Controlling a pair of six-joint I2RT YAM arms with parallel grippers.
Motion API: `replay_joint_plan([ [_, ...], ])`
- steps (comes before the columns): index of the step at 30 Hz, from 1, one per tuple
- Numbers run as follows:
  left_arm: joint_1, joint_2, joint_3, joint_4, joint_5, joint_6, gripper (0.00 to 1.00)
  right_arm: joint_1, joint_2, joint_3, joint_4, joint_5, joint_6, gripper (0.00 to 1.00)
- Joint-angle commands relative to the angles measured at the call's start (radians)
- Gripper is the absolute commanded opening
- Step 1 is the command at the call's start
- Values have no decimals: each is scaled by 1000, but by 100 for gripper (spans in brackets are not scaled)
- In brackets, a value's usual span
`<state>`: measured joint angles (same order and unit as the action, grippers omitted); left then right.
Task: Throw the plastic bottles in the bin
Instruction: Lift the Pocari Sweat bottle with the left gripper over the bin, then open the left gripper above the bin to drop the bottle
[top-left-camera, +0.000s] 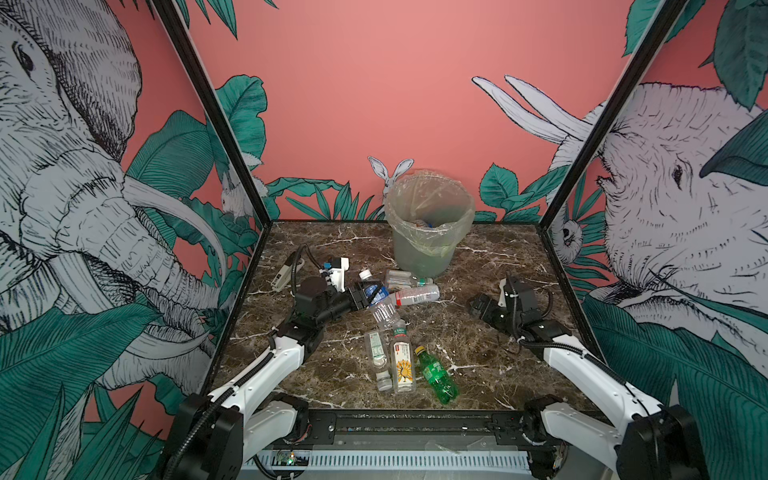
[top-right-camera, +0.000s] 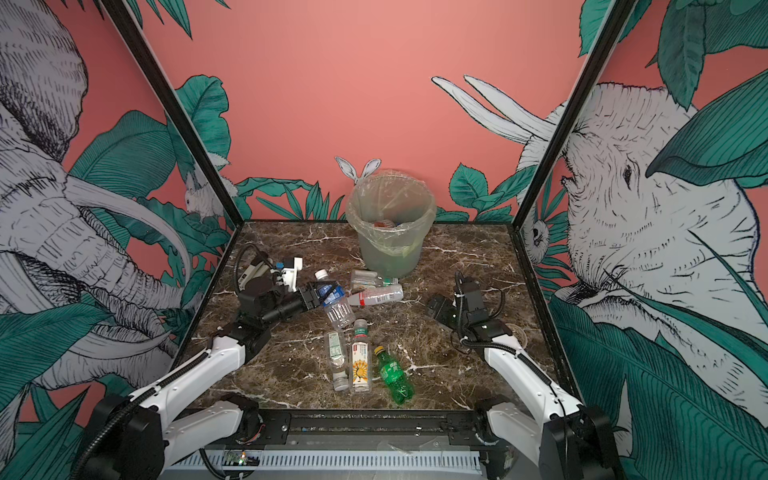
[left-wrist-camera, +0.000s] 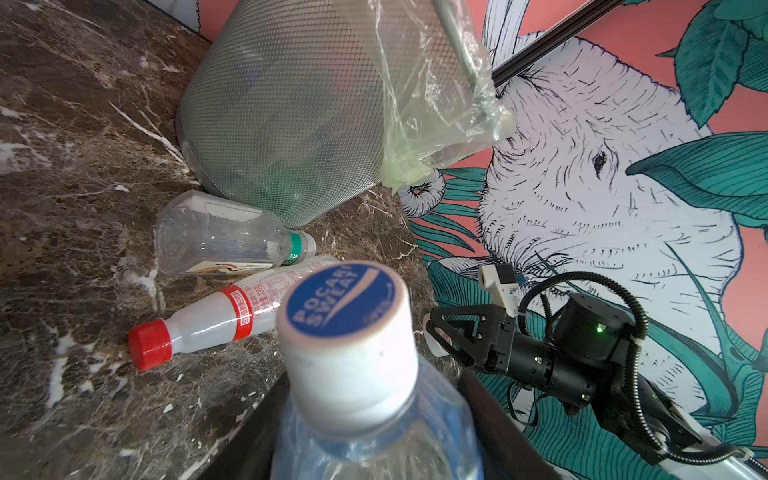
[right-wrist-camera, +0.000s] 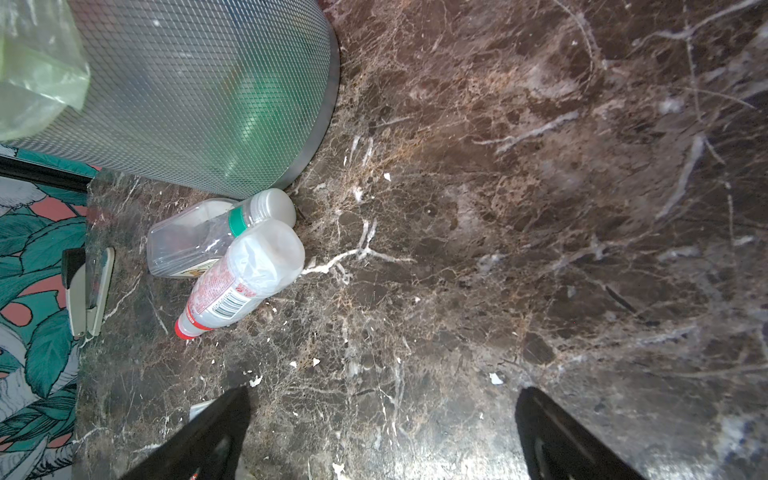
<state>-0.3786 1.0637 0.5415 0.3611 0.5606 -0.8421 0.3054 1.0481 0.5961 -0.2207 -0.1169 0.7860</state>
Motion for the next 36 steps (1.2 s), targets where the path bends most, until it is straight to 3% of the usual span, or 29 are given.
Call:
replay_joint_plan([
  [1,3,-15,97,-99,8,23,49,3,-3,-4,33,13,11,99],
  [7,-2,79,352,-194,-10,29,50,3,-11,-5,34,5,18,99],
  [10,-24,199,570,-267,-44,50,52,3,-28,-9,24,14,18,99],
  [16,-84,660,1243,-452,-132,79,55,3,-49,14,8,23,23,99],
  [18,-91,861,1538,-538,-121,66,66,3,-58,24,-9,29,20,99],
  [20,-82,1041,1829,-635,-88,8,95,3,-71,35,-33,33,17,99],
  [22,-76,1113,1968,-618,-53,-50,99,3,-95,44,-61,39,11,99],
  [24,-69,1095,1997,-597,-52,-61,99,4,-120,46,-82,47,4,99],
  [28,-51,942,1948,-647,-85,31,99,3,-167,46,-121,68,-13,99],
  [36,-40,566,1535,-621,-141,169,100,3,-168,42,-120,30,-31,99],
])
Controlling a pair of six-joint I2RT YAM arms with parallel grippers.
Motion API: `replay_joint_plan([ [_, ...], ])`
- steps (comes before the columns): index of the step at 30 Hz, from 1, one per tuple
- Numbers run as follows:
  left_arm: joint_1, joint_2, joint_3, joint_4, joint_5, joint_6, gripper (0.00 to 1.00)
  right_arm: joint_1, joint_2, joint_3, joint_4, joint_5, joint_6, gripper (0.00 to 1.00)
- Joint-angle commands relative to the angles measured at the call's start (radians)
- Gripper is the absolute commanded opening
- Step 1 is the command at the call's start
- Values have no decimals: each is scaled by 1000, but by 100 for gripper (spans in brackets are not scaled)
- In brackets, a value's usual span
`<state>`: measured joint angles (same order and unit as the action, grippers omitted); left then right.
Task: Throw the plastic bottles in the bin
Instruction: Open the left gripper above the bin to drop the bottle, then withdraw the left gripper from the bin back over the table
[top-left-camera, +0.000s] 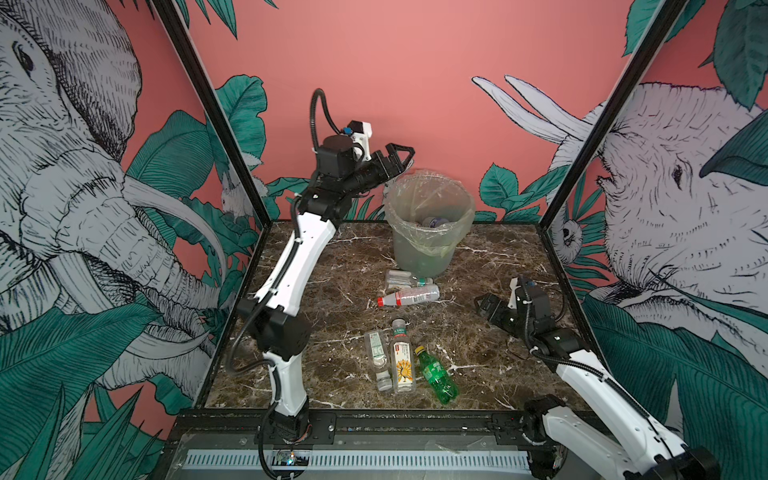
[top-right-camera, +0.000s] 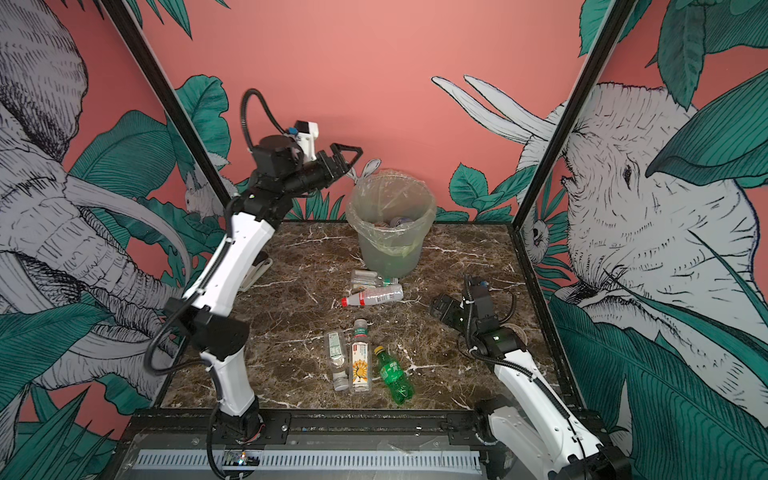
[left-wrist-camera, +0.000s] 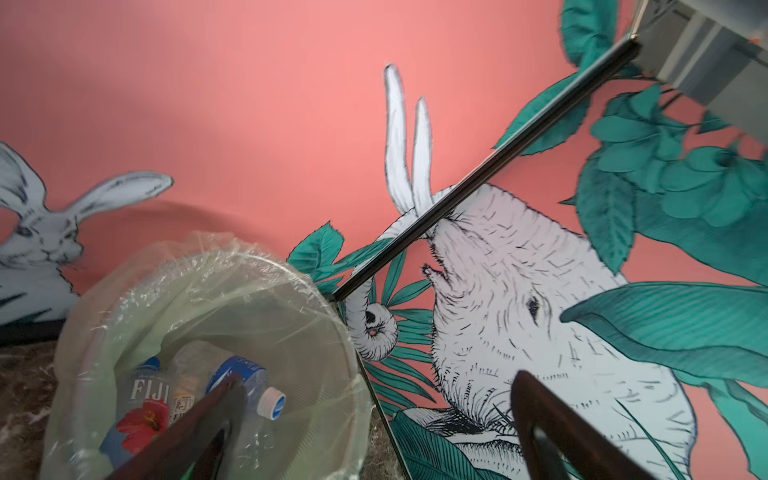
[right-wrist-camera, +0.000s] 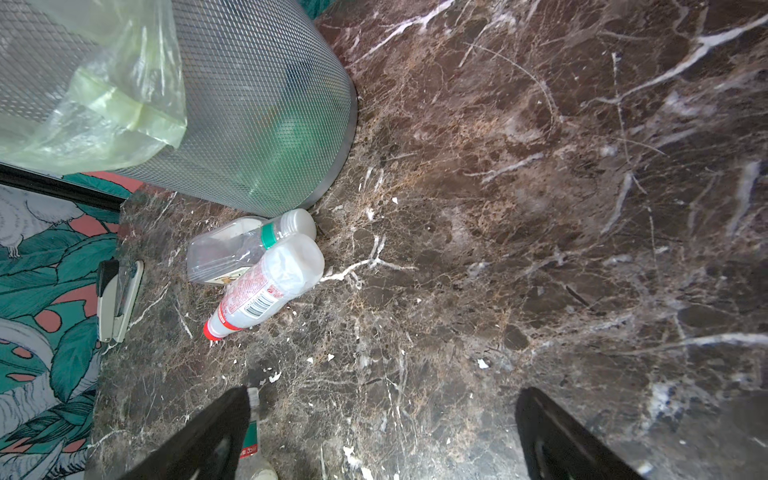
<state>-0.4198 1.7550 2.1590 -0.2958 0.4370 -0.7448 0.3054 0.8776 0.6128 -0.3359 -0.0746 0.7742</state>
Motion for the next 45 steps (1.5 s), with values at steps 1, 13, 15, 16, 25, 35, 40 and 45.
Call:
replay_joint_plan([
  [1,4,-166,-144,45,-21,84,100,3,6,27,-3,-24,-22,99],
  [13,36,-466,-662,63,-82,179,99,19,-6,30,-54,-53,-59,99],
  [15,34,-497,-710,47,-88,195,100,27,-10,33,-71,-37,-68,99],
  [16,35,-511,-733,39,-94,205,100,32,-12,33,-78,-31,-71,99],
  [25,36,-629,-903,-4,-137,275,100,144,-5,36,-93,23,-91,99],
  [35,36,-708,-1033,-63,-147,338,99,240,3,42,-102,45,-129,99],
  [40,37,-736,-1075,-74,-162,344,99,262,7,40,-109,23,-158,99],
  [45,36,-745,-1102,-112,-140,332,99,284,11,30,-115,15,-159,99],
])
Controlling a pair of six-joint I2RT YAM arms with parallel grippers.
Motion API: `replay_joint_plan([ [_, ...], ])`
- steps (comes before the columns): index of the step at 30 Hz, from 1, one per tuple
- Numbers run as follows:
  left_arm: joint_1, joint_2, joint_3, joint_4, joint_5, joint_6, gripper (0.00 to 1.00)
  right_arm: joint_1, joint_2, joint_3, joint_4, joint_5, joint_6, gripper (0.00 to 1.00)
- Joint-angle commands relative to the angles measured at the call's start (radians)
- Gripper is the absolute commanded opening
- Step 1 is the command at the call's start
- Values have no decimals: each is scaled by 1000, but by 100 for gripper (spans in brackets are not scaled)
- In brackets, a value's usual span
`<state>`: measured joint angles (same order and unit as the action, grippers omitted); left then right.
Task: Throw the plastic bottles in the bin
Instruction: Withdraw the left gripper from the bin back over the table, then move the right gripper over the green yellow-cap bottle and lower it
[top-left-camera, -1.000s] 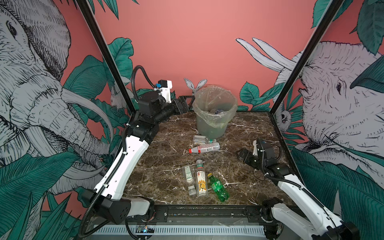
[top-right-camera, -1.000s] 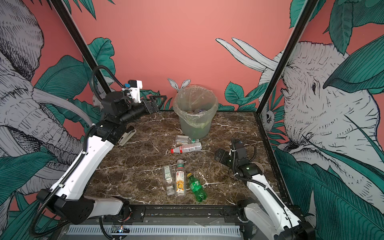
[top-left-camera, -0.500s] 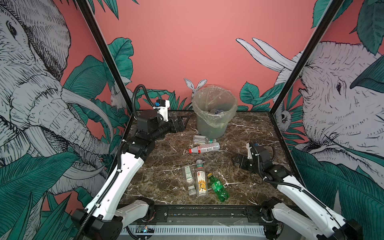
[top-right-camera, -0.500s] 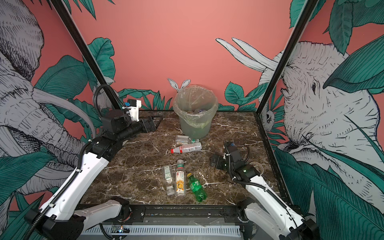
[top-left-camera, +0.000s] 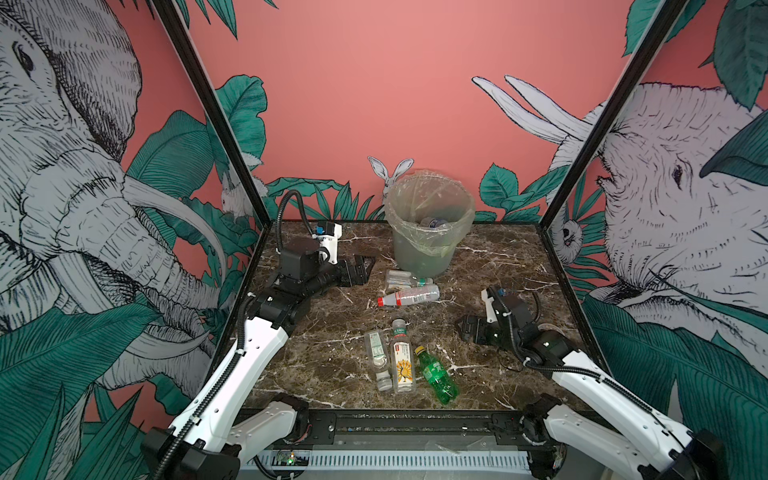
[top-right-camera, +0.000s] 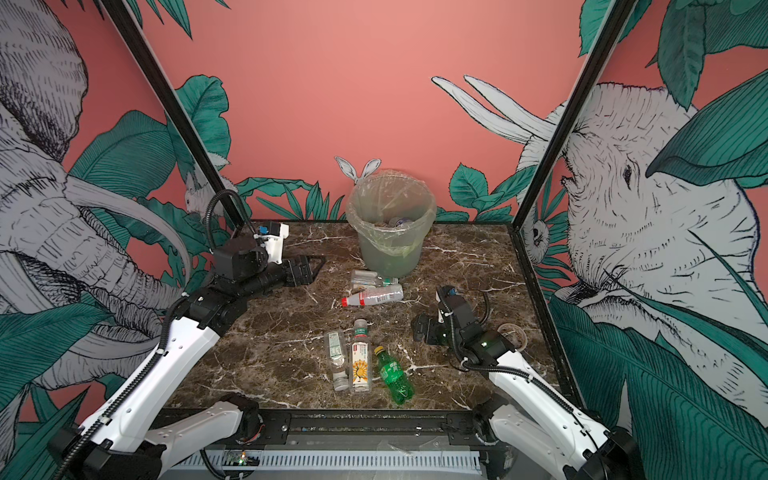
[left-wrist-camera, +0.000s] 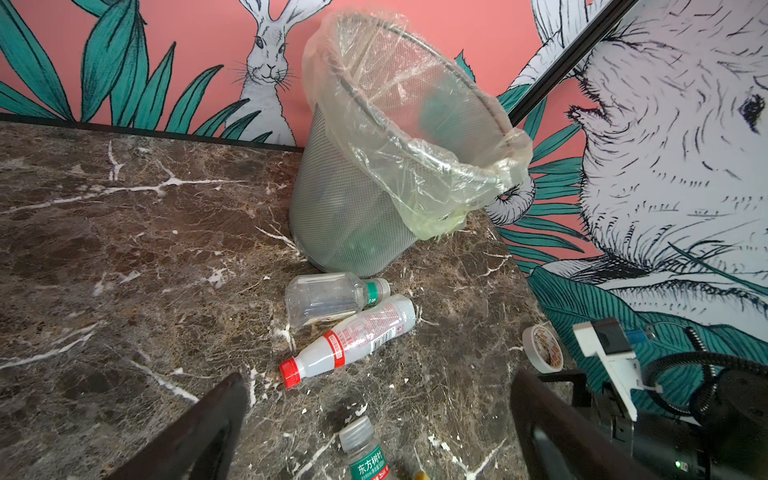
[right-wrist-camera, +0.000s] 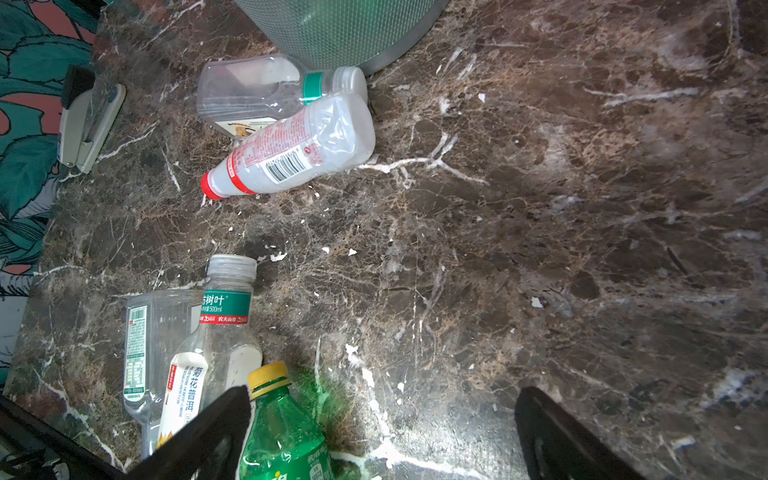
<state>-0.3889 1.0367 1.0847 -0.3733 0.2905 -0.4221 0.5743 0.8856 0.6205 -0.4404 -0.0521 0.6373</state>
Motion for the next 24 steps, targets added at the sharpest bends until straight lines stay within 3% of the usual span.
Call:
replay_joint_plan([
  [1,5,-32,-41,-36,12,7,99,21,5,22,-14,-5,-27,99],
  [13,6,-89,-173,-86,-12,9,99,122,33,16,-20,-30,-27,99],
  [24,5,-154,-293,-102,-50,-26,99,264,70,-9,21,19,19,99],
])
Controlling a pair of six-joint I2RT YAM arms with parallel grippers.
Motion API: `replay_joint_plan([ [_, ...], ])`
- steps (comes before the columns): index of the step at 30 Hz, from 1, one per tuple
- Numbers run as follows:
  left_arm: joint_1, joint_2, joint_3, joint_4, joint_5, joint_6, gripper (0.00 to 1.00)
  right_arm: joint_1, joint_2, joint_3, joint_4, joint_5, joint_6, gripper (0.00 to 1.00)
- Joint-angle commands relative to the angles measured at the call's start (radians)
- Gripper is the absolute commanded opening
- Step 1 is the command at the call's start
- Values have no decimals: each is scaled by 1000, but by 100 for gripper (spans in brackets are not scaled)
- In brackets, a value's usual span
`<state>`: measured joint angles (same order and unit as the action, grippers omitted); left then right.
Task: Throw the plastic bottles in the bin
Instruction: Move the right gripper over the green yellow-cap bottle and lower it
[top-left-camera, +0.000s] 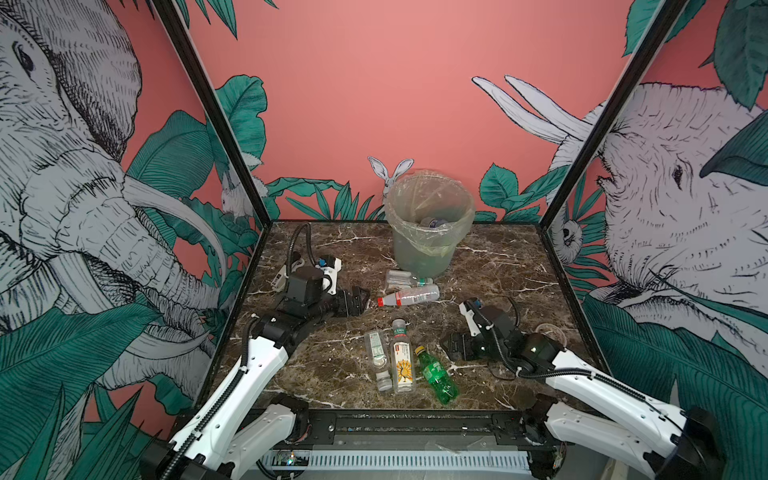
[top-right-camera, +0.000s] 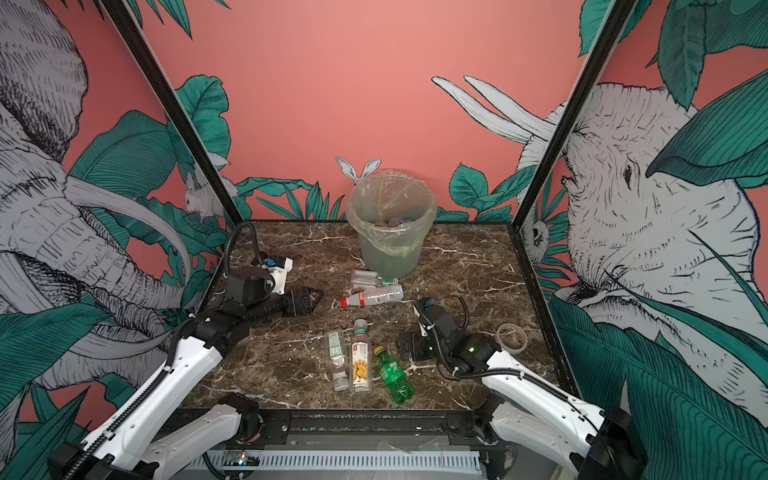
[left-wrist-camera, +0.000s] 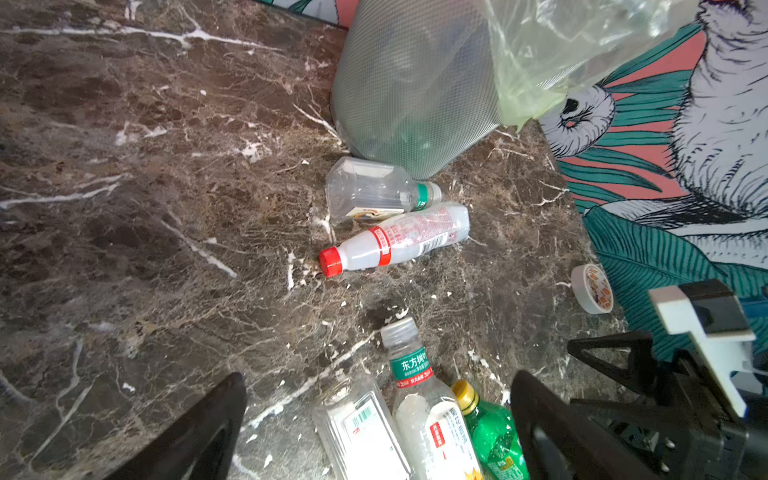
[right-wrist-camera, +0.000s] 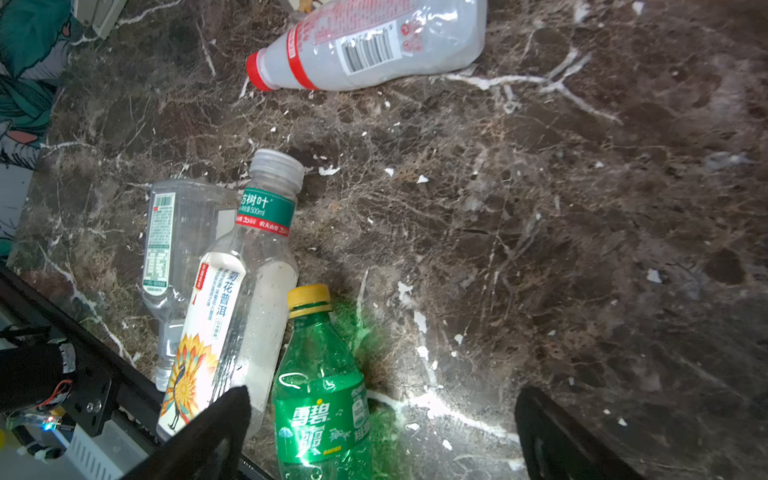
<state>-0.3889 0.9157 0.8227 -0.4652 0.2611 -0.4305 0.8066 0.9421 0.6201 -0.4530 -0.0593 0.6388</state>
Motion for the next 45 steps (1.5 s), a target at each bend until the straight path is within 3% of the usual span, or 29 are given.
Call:
replay_joint_plan([
  [1,6,-40,-44,-8,-28,-24,99,49,22,-7,33,38,20,99],
  [16,6,-82,-102,-68,-102,-35,99,231,111,3,25,157,22,99],
  [45,8,-77,-122,-120,-170,-14,99,331,320,4,88,171,84,92],
])
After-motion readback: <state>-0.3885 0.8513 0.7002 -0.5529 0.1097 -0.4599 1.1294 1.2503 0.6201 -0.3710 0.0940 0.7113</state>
